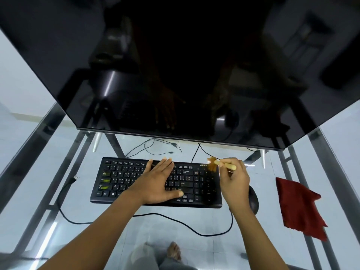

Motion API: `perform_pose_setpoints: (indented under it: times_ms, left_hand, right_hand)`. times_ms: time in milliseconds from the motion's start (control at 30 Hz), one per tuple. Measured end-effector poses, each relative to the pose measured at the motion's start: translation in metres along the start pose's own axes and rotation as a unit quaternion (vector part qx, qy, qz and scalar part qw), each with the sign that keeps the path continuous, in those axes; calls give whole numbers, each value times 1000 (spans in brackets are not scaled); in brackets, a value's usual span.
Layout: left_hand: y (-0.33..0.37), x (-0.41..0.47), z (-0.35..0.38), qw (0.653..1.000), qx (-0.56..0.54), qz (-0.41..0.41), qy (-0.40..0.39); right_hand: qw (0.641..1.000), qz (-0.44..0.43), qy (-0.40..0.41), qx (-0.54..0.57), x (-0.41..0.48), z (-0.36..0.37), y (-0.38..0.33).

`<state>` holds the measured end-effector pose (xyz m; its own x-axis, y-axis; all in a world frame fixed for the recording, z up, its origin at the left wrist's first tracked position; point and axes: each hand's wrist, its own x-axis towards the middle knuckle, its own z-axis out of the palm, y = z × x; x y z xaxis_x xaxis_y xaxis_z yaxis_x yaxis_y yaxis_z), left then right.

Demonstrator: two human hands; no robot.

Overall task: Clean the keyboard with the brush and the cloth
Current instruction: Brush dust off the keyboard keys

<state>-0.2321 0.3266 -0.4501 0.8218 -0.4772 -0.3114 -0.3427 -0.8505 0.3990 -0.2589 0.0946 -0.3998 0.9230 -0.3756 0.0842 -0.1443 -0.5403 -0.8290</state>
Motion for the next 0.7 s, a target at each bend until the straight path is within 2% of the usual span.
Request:
perform_pose_setpoints:
  times_ms: [100, 133, 233, 267, 367, 400, 467, 500, 600, 633, 700]
  left_hand:
    - [-6, -2, 2, 1000, 20, 10, 6]
    - [-8, -1, 3, 1000, 25, 13, 13]
    - [-6, 0, 7, 999, 23, 14, 45]
    - [-6, 0, 8, 998, 21, 11, 57]
    - [-12, 0, 11, 996, 21, 13, 87]
    - [-15, -1, 12, 995, 8, 16, 103]
    - [-20, -5, 14, 989, -38, 16, 141]
    - [-23, -7, 14, 985, -54, 14, 161]
    - [-33, -15, 16, 981, -57, 7, 188]
    - [-36, -17, 17, 981, -53, 3, 187]
    - [-38, -20, 18, 981, -51, -6, 185]
  right_hand:
    - [993, -9, -115, -24, -4, 10, 4]
    - [991, -7, -125, -41, -7, 13, 1]
    - [999, -7, -41, -20, -5, 17, -5]
    - [998, -6, -58, -9, -5, 19, -6]
    - [984, -9, -175, -17, -14, 32, -15]
    - [986, -17, -167, -21, -14, 35, -17]
    - [994, -34, -100, -15, -11, 36, -23]
    - [993, -46, -106, -14, -10, 37, -23]
    - [973, -57, -222, -24, -17, 44, -25]
    - [973, -83, -212, -26, -18, 45, -26]
    - [982, -138, -127, -31, -21, 45, -24]
